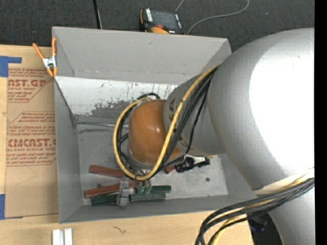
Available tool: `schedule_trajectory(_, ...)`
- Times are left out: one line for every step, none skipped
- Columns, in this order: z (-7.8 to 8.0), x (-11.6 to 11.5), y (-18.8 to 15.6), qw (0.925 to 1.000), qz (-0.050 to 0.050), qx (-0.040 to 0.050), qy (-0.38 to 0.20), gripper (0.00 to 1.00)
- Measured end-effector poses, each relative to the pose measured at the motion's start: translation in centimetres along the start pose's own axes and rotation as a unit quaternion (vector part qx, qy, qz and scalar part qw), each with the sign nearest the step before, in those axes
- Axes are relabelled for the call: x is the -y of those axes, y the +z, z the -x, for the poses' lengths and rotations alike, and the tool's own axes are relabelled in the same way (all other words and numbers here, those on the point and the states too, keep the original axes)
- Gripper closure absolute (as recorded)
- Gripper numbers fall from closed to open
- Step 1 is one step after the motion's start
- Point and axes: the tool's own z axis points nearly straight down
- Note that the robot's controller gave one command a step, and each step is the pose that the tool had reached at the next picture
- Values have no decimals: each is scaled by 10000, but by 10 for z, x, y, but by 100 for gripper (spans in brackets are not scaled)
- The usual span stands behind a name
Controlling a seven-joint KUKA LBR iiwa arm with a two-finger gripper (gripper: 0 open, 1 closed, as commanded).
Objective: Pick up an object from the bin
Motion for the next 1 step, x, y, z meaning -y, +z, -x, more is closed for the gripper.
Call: schedule_trajectory(3, -2, -7, 10000, 25, 43, -8, 100)
